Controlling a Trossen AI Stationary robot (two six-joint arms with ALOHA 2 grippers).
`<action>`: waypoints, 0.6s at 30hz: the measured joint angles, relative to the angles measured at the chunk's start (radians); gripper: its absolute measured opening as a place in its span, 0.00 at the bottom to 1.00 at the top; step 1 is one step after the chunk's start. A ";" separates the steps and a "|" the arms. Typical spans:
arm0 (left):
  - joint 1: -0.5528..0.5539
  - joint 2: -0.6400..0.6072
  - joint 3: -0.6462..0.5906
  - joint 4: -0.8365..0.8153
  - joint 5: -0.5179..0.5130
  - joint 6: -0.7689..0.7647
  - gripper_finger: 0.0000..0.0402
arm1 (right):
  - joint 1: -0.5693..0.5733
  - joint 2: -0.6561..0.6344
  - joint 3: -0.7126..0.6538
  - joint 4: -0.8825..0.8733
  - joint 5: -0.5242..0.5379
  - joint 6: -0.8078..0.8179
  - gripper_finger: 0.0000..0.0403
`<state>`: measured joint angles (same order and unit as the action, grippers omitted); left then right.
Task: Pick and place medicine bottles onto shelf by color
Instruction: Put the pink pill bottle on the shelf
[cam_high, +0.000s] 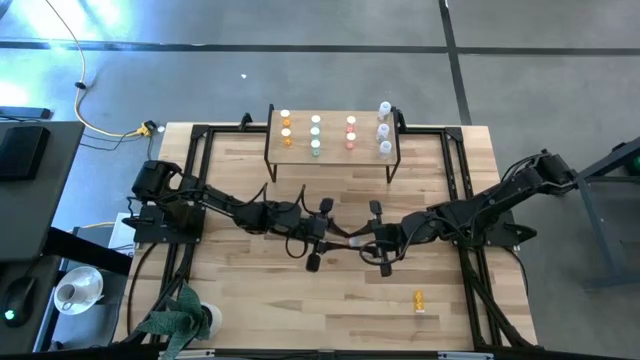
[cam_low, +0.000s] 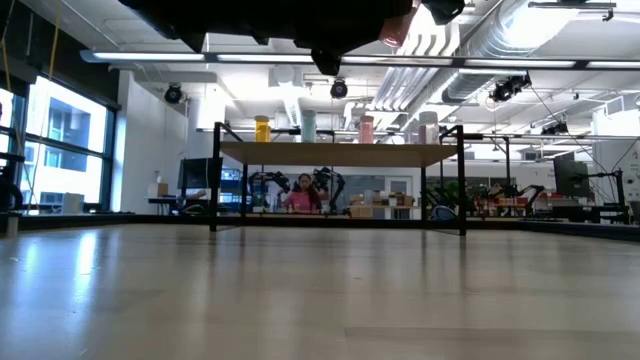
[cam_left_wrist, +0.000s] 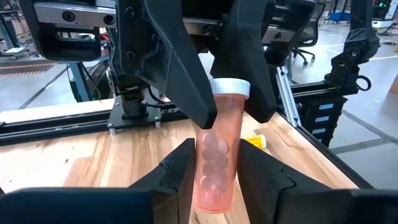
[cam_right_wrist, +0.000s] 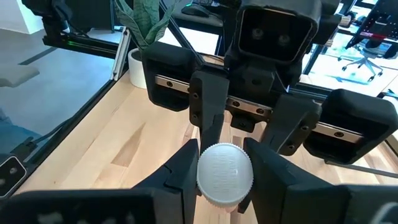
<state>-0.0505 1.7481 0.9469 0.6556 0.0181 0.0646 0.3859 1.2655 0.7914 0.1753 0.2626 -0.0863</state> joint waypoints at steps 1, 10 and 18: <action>0.000 0.000 0.000 0.000 0.000 0.000 0.23 | 0.000 0.000 0.000 0.000 0.000 0.001 0.24; 0.000 0.000 0.000 -0.001 -0.001 -0.021 0.26 | 0.000 0.000 0.000 0.001 0.000 0.001 0.24; 0.001 0.000 0.000 -0.013 -0.008 -0.027 0.39 | 0.000 0.000 0.000 0.007 0.001 0.001 0.24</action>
<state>-0.0498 1.7481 0.9470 0.6431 0.0105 0.0372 0.3862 1.2659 0.7914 0.1823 0.2639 -0.0854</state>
